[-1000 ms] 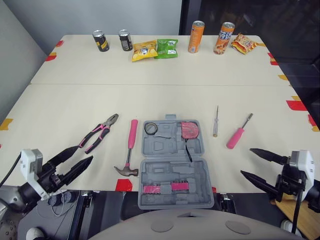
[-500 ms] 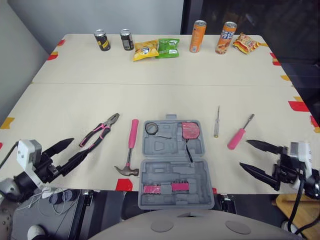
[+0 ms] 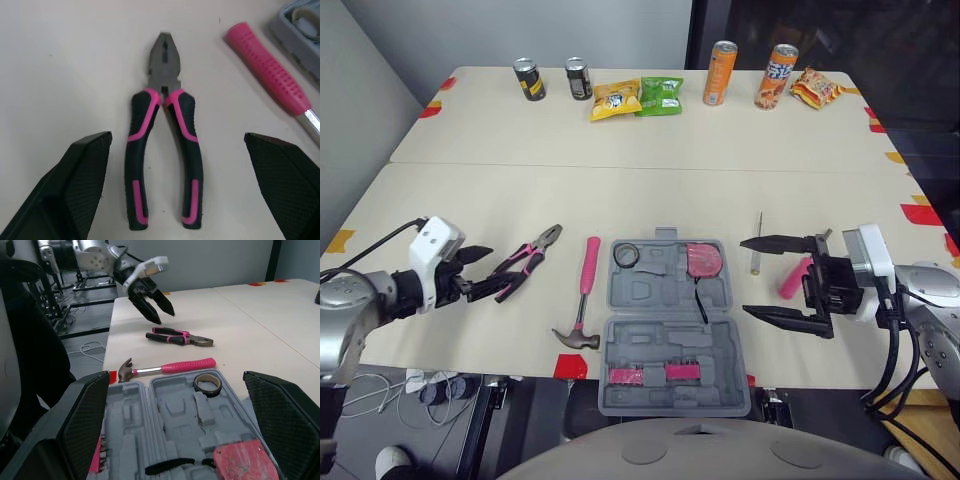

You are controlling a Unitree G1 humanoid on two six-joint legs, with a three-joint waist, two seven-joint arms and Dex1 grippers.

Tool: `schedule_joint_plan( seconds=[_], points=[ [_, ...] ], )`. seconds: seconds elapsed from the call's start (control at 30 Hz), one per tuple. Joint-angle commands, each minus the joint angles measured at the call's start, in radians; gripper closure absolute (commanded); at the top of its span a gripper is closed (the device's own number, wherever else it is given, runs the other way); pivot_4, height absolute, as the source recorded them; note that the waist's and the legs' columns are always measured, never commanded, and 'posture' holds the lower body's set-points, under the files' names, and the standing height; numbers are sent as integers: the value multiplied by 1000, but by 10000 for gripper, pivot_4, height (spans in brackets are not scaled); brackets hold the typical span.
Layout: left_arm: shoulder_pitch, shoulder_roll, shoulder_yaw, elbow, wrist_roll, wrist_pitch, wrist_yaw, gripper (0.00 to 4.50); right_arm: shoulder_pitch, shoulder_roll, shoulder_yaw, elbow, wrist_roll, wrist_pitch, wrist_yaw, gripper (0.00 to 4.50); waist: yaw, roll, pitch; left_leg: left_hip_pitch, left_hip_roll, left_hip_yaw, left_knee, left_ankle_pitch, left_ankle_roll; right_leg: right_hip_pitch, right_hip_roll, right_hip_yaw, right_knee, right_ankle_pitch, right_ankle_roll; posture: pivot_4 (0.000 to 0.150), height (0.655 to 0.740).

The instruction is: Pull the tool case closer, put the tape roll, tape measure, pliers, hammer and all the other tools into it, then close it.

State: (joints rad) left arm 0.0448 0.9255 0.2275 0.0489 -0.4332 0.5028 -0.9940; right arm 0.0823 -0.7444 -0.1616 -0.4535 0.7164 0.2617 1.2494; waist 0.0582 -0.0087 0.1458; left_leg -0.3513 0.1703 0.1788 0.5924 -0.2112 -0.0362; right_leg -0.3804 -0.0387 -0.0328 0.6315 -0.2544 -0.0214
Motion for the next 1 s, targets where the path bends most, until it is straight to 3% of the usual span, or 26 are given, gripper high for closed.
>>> schedule_joint_plan(
  seconds=[0.03, 0.3, 0.6, 0.83, 1.0],
  points=[
    [-79, 17, -61, 76, 64, -17, -18, 0, -23, -8, -12, -52, 23, 20, -32, 104, 0, 0, 0, 0, 0, 0, 0, 0, 0, 0, 0, 0, 0, 0, 0, 1500, 7400],
    [-253, -32, -207, 215, 165, -49, -49, 0, -16, -11, -46, -112, 58, 61, -105, 104, 1, 0, 0, 0, 0, 0, 1, 0, 0, 0, 0, 0, 2, 0, 0, 1500, 7400],
    [-343, -79, -303, 324, 264, -92, -69, 0, 17, -14, -67, -165, 74, 82, -160, 104, 17, 2, -1, 1, 0, 0, 1, 0, 0, 0, 0, 0, 4, 0, -1, 1500, 7400],
    [-303, -81, -316, 283, 292, -85, -71, 20960, 37, -18, -70, -180, 71, 84, -176, 0, 23, 6, -5, 1, 0, 0, 2, 0, 0, 0, -1, 1, 5, 0, -1, 1500, 7400],
    [-264, -90, -292, 260, 284, -114, -71, 20988, 26, -15, -51, -164, 60, 80, -176, 0, 21, 8, -6, 0, -1, 1, 2, 0, 0, 0, -1, 1, 4, 0, -1, 1500, 7400]
  ],
)
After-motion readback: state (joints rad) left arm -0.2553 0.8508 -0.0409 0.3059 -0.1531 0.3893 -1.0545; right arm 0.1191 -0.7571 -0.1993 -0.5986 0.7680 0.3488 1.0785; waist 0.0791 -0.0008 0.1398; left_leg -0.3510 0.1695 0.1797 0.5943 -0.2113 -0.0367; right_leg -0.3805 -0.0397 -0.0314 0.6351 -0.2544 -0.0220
